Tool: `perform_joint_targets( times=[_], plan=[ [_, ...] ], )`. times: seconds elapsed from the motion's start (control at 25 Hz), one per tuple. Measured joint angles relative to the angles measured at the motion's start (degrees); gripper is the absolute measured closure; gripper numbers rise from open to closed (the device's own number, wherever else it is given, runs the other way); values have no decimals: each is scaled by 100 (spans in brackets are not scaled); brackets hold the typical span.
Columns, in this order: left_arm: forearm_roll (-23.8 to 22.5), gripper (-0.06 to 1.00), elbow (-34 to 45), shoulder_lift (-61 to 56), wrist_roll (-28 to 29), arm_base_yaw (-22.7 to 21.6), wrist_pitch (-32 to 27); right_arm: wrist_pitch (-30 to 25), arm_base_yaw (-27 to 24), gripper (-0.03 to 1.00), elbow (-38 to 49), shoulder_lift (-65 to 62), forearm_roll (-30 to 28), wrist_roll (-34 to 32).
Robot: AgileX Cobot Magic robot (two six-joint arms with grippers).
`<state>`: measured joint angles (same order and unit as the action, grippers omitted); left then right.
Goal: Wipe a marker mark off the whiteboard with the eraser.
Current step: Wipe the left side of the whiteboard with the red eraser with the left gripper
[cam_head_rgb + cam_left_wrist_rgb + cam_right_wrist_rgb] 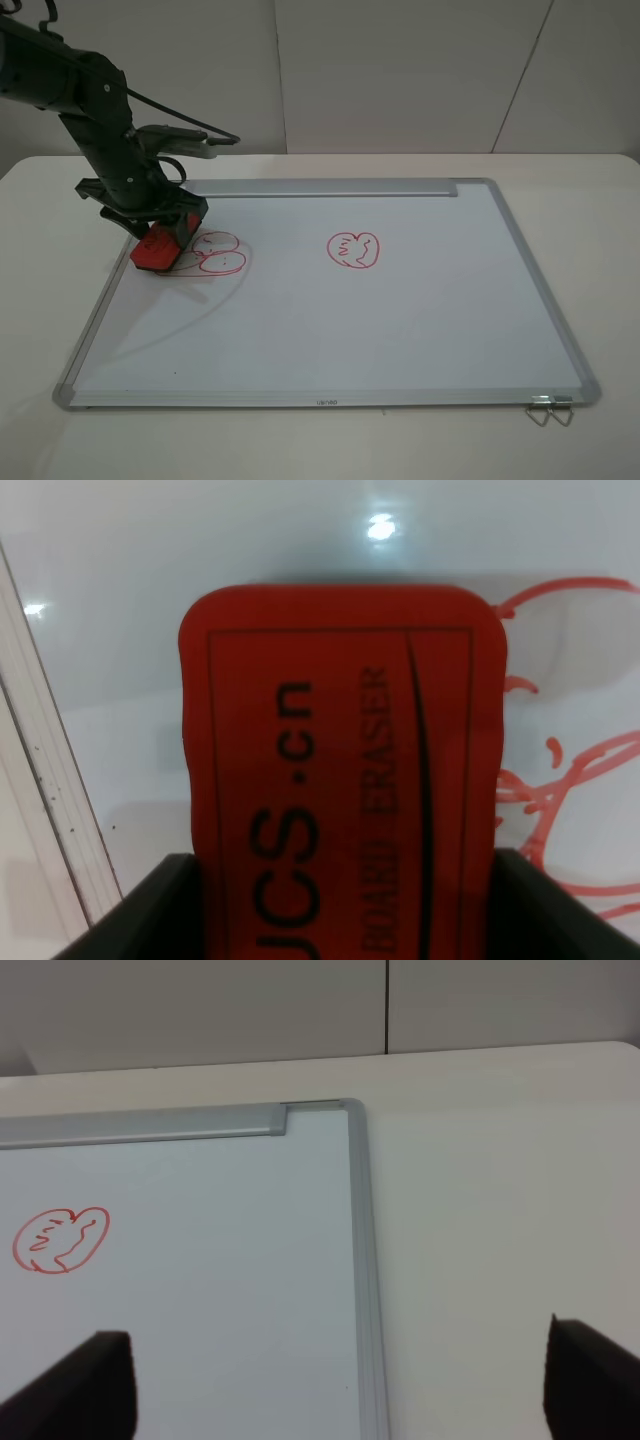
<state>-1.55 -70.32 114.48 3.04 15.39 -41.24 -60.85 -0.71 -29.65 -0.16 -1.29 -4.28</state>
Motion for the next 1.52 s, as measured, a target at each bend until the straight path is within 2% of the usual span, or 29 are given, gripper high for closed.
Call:
perform_joint_targets(
  times=[0.32,0.96,1.16,1.36,1.52],
  plan=[
    [-24,38,463,29,0,0,632,0,0,24,0,0,0,0],
    [-209,38,376,268,16,135,579,0,0,24,0,0,0,0],
    [-369,38,119,478,16,468,611,0,0,24,0,0,0,0],
    [-391,38,-550,892,16,1070,391,0,0,24,0,0,0,0],
    [-44,38,-1059,1168,-121,1579,391,0,0,24,0,0,0,0]
  ],
)
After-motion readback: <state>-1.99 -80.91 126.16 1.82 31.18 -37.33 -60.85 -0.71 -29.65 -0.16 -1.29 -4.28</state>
